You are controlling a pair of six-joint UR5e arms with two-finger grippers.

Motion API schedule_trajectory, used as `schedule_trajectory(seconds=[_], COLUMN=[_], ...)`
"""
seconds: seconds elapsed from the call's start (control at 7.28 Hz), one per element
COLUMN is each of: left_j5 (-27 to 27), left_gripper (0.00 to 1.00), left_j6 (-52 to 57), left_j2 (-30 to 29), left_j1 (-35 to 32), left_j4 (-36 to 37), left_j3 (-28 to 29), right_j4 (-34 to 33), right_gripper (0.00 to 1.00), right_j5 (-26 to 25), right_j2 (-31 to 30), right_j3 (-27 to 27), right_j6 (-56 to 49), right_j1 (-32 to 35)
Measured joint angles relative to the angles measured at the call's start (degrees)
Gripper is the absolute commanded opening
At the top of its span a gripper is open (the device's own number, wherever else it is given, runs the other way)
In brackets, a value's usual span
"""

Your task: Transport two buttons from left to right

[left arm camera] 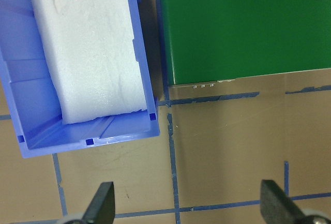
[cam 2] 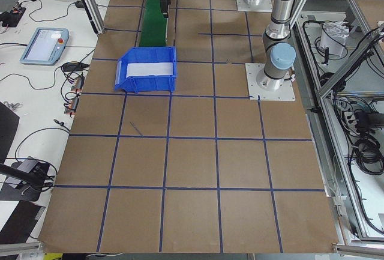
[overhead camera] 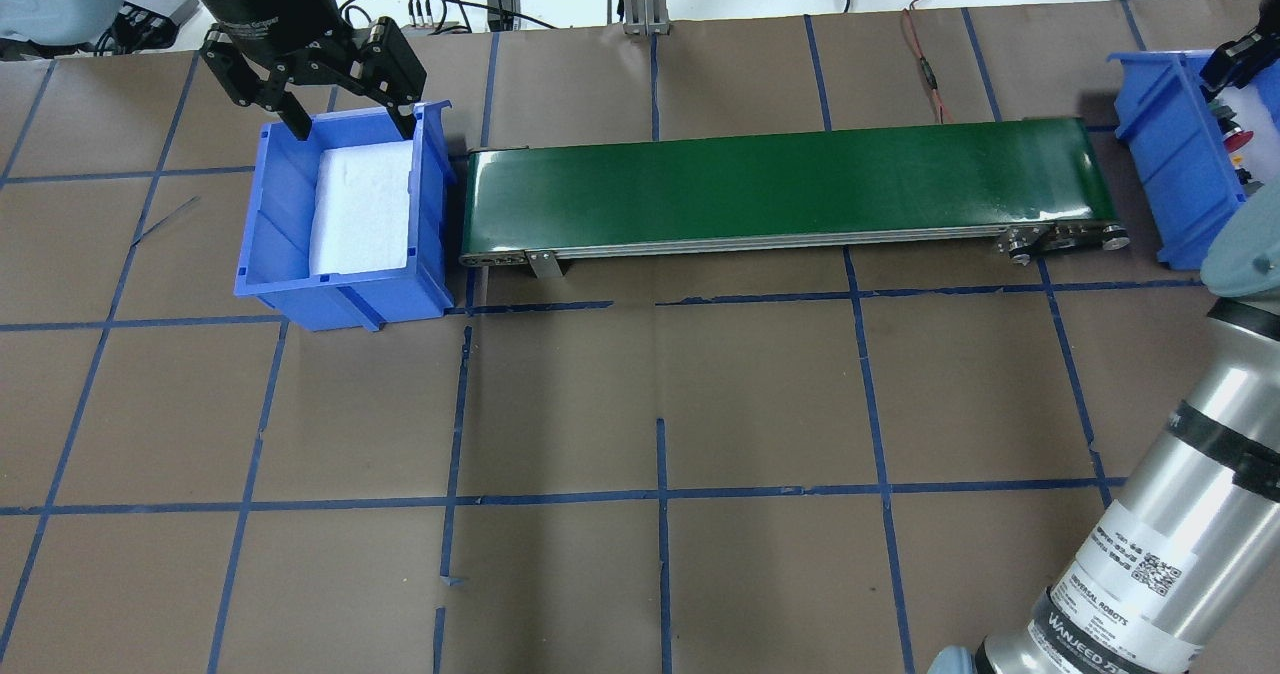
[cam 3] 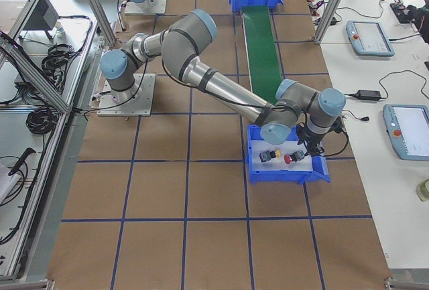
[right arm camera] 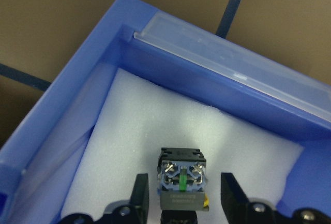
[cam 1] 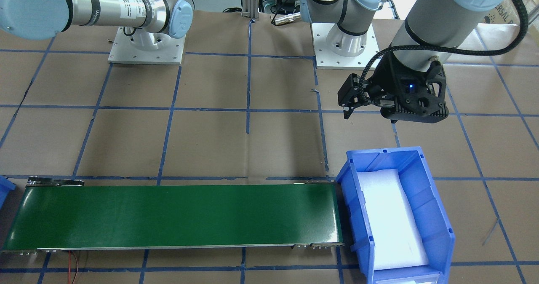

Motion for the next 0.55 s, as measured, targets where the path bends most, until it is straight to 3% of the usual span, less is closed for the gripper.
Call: schedule_trajectory(seconds=[0.27,0.55], left_j5=[-1.16,-1.34], left_gripper=[1.00,1.00], left_j6=[-0.29,-0.30], left_j2=[-0.06,-0.05], left_j1=[-0.25,-0.36], left_j4=[0.79,0.98], left_j3=[0.08,0.09], right_j4=[2.91,4.55], right_gripper=[0.59,0.65], right_j5=[0.00,-0.19], right_j2=[-4.56,-8.95], right_j3=[0.41,0.88], right_j6=[0.17,4.80], right_j1=[3.10,10.50])
